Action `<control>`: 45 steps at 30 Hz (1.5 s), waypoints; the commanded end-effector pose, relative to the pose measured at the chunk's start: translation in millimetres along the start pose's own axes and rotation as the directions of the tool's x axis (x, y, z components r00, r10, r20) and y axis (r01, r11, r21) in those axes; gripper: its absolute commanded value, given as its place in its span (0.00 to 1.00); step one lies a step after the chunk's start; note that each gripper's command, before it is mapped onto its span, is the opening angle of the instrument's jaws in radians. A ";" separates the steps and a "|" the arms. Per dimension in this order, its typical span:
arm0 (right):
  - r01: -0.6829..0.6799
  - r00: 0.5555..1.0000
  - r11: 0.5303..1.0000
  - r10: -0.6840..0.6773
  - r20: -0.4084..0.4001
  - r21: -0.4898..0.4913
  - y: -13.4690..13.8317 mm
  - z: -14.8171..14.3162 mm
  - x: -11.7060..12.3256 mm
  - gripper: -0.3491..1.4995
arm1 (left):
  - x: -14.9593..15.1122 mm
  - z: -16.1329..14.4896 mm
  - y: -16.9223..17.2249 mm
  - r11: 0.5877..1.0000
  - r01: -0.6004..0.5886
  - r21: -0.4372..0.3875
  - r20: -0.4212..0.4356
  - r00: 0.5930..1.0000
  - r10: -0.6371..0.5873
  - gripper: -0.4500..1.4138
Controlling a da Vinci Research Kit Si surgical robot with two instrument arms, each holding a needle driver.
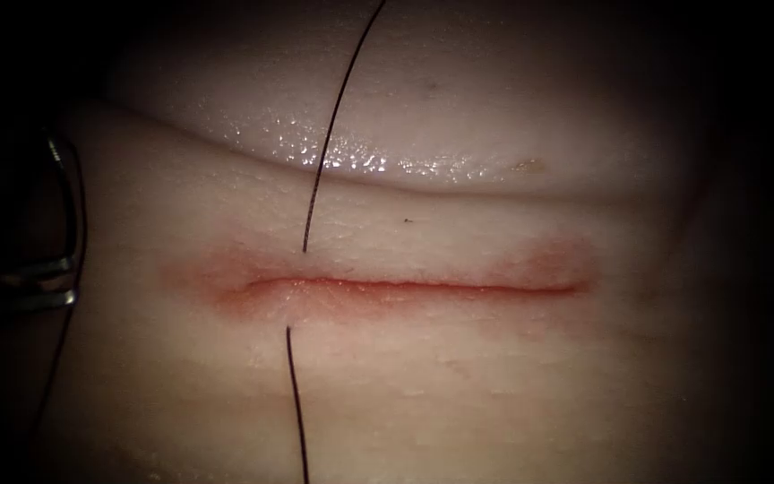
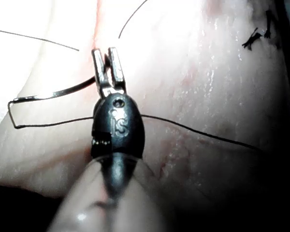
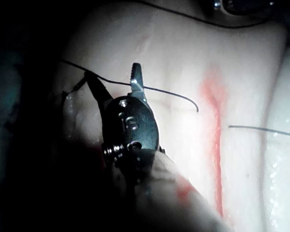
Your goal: Wound Closure
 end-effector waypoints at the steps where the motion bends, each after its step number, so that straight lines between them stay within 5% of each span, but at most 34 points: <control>1: -0.006 1.000 0.999 0.006 -0.009 -0.032 2.4 0.9 -1.6 0.89 | -0.7 0.5 0.5 1.000 0.001 -0.002 0.000 1.000 -0.001 0.00; 12: -0.029 1.000 0.993 0.030 0.007 -0.111 10.9 4.2 -9.8 0.93 | -0.6 0.4 0.5 1.000 0.001 -0.002 0.000 1.000 -0.001 0.00; 25: -0.026 0.999 0.993 0.029 0.033 -0.113 11.9 9.0 -15.6 0.86 | -0.6 0.3 0.5 1.000 0.001 -0.004 0.000 1.000 -0.001 0.00; 27: -0.031 0.999 0.994 0.035 0.041 -0.109 11.9 9.2 -16.3 0.80 | -0.6 0.3 0.5 1.000 0.001 -0.004 0.000 1.000 -0.001 0.00; 29: -0.049 0.997 0.994 0.054 0.050 -0.100 11.8 8.9 -17.0 0.55 | -0.6 0.3 0.6 1.000 0.001 -0.004 0.000 1.000 -0.001 0.00; 30: -0.049 0.997 0.994 0.054 0.050 -0.100 11.8 8.9 -17.0 0.55 | -0.6 0.3 0.6 1.000 0.001 -0.004 0.000 1.000 -0.001 0.00; 32: -0.054 0.997 0.994 0.059 0.058 -0.091 11.7 8.7 -17.0 0.27 | -0.6 0.3 0.6 1.000 0.001 -0.004 0.000 1.000 -0.001 0.00; 33: -0.054 0.997 0.996 0.058 0.059 -0.068 11.7 8.7 -17.0 0.00 | -0.6 0.3 0.6 1.000 0.001 -0.004 0.000 1.000 -0.001 0.00; 45: -0.051 0.998 0.998 0.052 0.036 -0.035 9.6 6.4 -14.8 0.00 | -0.6 0.3 0.6 1.000 0.001 -0.004 0.000 1.000 -0.001 0.00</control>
